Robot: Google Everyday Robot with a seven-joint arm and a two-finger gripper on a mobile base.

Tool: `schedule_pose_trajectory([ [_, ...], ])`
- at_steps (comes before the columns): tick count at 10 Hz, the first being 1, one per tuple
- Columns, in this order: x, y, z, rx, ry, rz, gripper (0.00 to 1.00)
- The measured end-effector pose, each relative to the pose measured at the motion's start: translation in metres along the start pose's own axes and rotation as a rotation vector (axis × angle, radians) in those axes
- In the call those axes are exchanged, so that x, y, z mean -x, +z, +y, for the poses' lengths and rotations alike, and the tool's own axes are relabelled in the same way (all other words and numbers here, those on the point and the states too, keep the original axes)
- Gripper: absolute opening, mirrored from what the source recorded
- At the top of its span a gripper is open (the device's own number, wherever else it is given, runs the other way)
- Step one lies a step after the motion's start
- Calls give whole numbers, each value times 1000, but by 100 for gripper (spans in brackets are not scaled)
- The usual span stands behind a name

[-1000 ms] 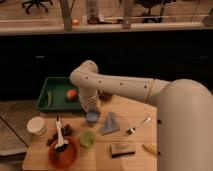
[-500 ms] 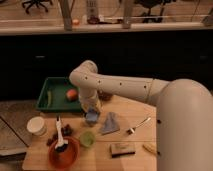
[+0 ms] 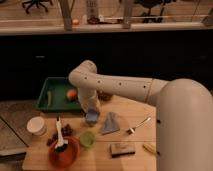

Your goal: Place sponge in metal cup

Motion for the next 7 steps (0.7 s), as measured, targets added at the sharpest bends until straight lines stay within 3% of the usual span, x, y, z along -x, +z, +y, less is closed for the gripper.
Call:
schedule_pose_trajectory([
  [1,0,0,0,1,-3,0,13],
  [2,0,0,0,1,-5,1,19],
  [7,0,0,-6,-8,-22,-5,66],
])
